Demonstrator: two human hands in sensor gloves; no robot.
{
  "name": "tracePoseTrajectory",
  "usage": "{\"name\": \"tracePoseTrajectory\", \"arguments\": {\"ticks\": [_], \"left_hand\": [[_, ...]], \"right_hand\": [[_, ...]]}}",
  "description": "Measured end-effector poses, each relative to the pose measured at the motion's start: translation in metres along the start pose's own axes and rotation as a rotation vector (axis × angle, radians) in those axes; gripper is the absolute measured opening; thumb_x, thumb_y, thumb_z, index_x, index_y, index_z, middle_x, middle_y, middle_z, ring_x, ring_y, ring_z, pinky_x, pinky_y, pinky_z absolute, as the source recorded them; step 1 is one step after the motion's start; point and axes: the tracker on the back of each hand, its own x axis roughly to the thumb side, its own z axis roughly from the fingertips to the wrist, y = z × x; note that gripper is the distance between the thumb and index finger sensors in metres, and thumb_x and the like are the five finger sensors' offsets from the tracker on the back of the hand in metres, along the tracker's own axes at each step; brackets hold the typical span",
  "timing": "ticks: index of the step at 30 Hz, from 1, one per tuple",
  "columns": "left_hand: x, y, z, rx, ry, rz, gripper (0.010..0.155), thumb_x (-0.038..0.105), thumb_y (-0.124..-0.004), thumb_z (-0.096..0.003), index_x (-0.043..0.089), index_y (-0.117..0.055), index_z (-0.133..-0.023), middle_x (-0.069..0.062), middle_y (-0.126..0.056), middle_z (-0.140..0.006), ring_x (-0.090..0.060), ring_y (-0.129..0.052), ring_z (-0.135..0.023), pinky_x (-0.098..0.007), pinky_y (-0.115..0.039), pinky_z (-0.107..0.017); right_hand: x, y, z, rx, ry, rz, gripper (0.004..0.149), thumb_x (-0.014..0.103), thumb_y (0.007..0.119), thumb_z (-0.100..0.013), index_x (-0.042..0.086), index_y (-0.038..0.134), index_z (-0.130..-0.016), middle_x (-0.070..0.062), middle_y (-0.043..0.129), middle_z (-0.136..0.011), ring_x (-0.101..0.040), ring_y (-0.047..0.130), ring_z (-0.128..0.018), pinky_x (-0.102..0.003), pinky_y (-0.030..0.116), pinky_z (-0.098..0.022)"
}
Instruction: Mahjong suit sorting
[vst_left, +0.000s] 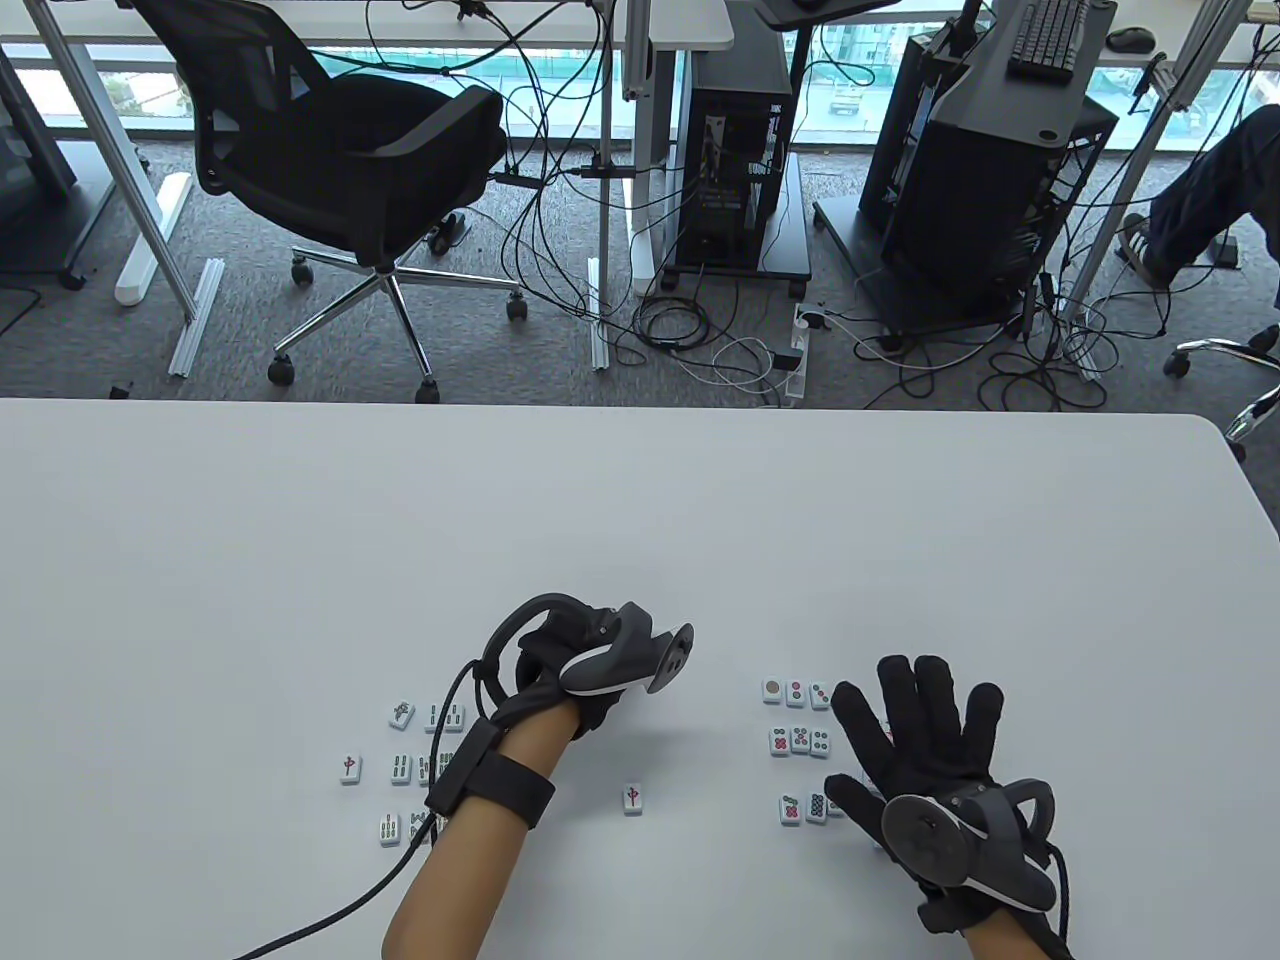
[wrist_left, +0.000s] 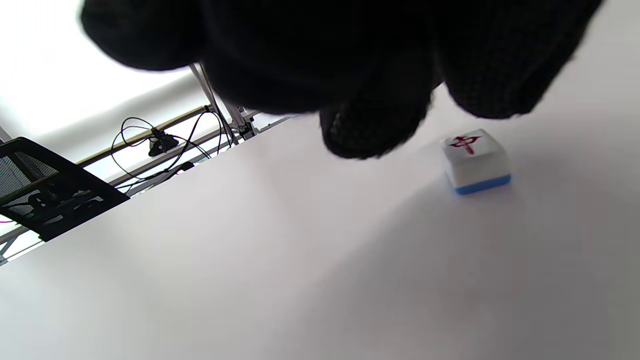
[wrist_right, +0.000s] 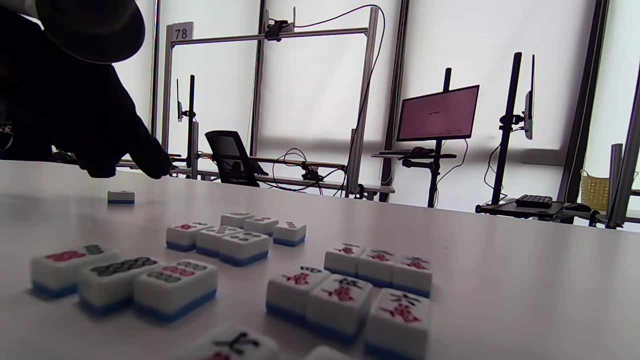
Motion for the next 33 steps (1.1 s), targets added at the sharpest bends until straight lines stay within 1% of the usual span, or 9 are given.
{"name": "tracePoseTrajectory", "arguments": {"ticks": [6,9,12,16,19,23,26,30,33], "left_hand": [[0.013,-0.013,-0.007,-0.035,-0.034,-0.11,0.071,0.054,-0.089,-0.0272,0.038,-0.07,-0.094,0.015,-0.101,-0.055,-0.007,-0.1,-0.027,-0.036,-0.087,-0.034],[0.015,-0.018,-0.009,-0.065,-0.042,-0.103,0.066,0.053,-0.088,-0.0283,0.036,-0.075,-0.091,0.015,-0.102,-0.055,-0.008,-0.101,-0.027,-0.036,-0.087,-0.034],[0.014,-0.021,-0.009,-0.087,-0.04,-0.055,0.062,0.051,-0.087,-0.0299,0.028,-0.08,-0.087,0.014,-0.103,-0.053,-0.008,-0.101,-0.026,-0.036,-0.088,-0.034],[0.01,-0.023,-0.005,-0.064,-0.047,-0.021,0.061,0.052,-0.086,-0.0305,0.026,-0.081,-0.085,0.014,-0.103,-0.053,-0.008,-0.102,-0.026,-0.036,-0.088,-0.034],[0.003,-0.021,0.002,-0.053,-0.05,-0.077,0.061,0.051,-0.087,-0.0304,0.024,-0.081,-0.085,0.014,-0.102,-0.054,-0.009,-0.102,-0.028,-0.036,-0.088,-0.035],[-0.035,-0.016,0.027,-0.02,-0.005,-0.057,0.062,0.05,-0.087,-0.0309,0.023,-0.08,-0.086,0.013,-0.101,-0.057,-0.009,-0.102,-0.03,-0.036,-0.088,-0.037],[-0.069,-0.024,0.052,-0.033,0.063,-0.029,0.063,0.049,-0.087,-0.0311,0.022,-0.079,-0.087,0.012,-0.101,-0.057,-0.009,-0.102,-0.03,-0.037,-0.087,-0.036],[-0.118,-0.049,0.098,-0.11,0.162,-0.093,0.063,0.049,-0.087,-0.031,0.021,-0.08,-0.087,0.012,-0.101,-0.057,-0.009,-0.102,-0.03,-0.037,-0.088,-0.036],[-0.143,-0.069,0.129,-0.178,0.219,-0.079,0.062,0.048,-0.087,-0.0315,0.021,-0.079,-0.087,0.012,-0.101,-0.058,-0.009,-0.102,-0.031,-0.037,-0.087,-0.036]], "right_hand": [[0.0,0.0,0.0,-0.004,-0.002,-0.005,0.078,0.065,0.054,-0.051,0.038,0.011,-0.11,-0.008,-0.001,-0.117,-0.038,-0.007,-0.103,-0.071,0.005,-0.07],[-0.001,0.0,0.0,-0.003,0.0,-0.004,0.078,0.065,0.054,-0.051,0.038,0.011,-0.11,-0.008,-0.001,-0.117,-0.038,-0.007,-0.103,-0.071,0.005,-0.069],[0.0,0.001,0.0,-0.001,0.0,-0.003,0.078,0.065,0.054,-0.051,0.038,0.011,-0.11,-0.008,-0.001,-0.118,-0.038,-0.006,-0.103,-0.071,0.005,-0.069],[0.0,0.001,0.0,0.002,-0.003,-0.001,0.078,0.065,0.054,-0.051,0.038,0.011,-0.11,-0.008,0.0,-0.118,-0.039,-0.006,-0.103,-0.071,0.005,-0.07],[-0.001,0.001,-0.001,0.005,-0.003,-0.008,0.078,0.065,0.054,-0.051,0.038,0.011,-0.11,-0.008,0.0,-0.118,-0.039,-0.006,-0.103,-0.071,0.005,-0.07],[-0.003,0.001,-0.001,0.002,0.004,-0.017,0.078,0.065,0.054,-0.051,0.038,0.011,-0.11,-0.008,0.0,-0.118,-0.039,-0.006,-0.103,-0.071,0.005,-0.07],[-0.003,0.002,-0.001,0.009,0.007,-0.019,0.077,0.065,0.054,-0.051,0.038,0.011,-0.11,-0.008,0.0,-0.118,-0.039,-0.006,-0.103,-0.071,0.005,-0.069],[-0.002,0.007,-0.001,0.033,0.003,-0.011,0.077,0.065,0.054,-0.051,0.038,0.011,-0.11,-0.009,0.0,-0.118,-0.039,-0.006,-0.103,-0.071,0.005,-0.07],[-0.001,0.01,-0.001,0.048,-0.001,-0.009,0.077,0.065,0.054,-0.051,0.038,0.011,-0.11,-0.009,0.0,-0.118,-0.039,-0.006,-0.103,-0.071,0.005,-0.069]]}}
